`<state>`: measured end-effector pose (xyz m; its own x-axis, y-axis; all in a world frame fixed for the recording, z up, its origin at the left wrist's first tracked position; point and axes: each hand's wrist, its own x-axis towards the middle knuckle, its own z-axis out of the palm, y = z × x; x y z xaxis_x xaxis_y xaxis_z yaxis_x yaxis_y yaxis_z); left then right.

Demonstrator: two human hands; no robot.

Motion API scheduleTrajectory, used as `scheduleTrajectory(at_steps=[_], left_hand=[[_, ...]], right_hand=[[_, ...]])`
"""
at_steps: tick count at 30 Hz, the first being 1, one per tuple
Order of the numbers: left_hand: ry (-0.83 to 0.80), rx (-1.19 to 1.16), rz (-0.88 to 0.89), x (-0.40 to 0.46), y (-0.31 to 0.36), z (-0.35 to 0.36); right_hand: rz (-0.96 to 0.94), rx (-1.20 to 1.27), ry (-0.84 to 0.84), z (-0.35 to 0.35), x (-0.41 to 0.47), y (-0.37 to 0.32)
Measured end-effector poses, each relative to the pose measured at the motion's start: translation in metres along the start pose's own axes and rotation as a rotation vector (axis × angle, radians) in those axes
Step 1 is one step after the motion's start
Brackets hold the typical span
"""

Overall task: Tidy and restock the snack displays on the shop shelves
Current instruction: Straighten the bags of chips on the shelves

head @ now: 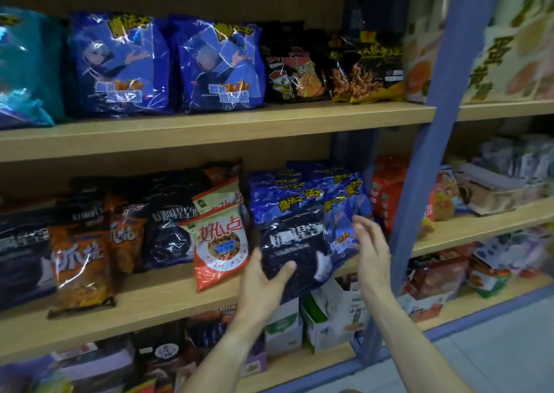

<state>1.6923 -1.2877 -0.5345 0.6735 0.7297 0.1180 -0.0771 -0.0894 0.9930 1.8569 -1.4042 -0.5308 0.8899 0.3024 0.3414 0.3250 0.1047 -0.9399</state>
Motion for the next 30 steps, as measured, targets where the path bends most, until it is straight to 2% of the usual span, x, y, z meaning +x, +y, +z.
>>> scheduleTrajectory(at_steps=[1, 3, 5, 10, 12, 17, 22, 24, 30], left_hand=[[0.031, -0.019, -0.011, 0.0, -0.001, -0.007], [0.068, -0.052, -0.028, 0.001, -0.003, -0.018], [0.072, -0.056, -0.035, 0.001, -0.001, -0.021], [0.073, -0.05, -0.036, 0.005, -0.001, -0.011], [0.057, -0.022, -0.021, 0.004, -0.003, -0.009], [0.033, 0.01, 0.0, 0.001, -0.006, -0.011], [0.032, 0.037, 0.003, 0.0, -0.009, -0.011], [0.021, 0.059, 0.012, -0.001, -0.009, -0.01], [0.033, 0.09, 0.001, 0.002, -0.013, -0.008]], right_hand=[[-0.05, -0.203, 0.013, 0.001, 0.006, -0.001], [-0.083, -0.556, -0.101, 0.004, 0.017, 0.005], [-0.081, -0.643, -0.209, 0.006, 0.024, 0.002], [-0.125, -0.785, -0.33, -0.009, 0.025, 0.006], [-0.139, -0.769, -0.291, -0.012, 0.024, 0.01], [-0.069, -0.66, 0.013, -0.019, 0.033, 0.019], [-0.075, -0.484, 0.142, -0.014, 0.025, 0.017], [-0.06, -0.401, 0.162, -0.016, 0.018, 0.016], [0.016, -0.442, 0.077, -0.004, 0.032, 0.013]])
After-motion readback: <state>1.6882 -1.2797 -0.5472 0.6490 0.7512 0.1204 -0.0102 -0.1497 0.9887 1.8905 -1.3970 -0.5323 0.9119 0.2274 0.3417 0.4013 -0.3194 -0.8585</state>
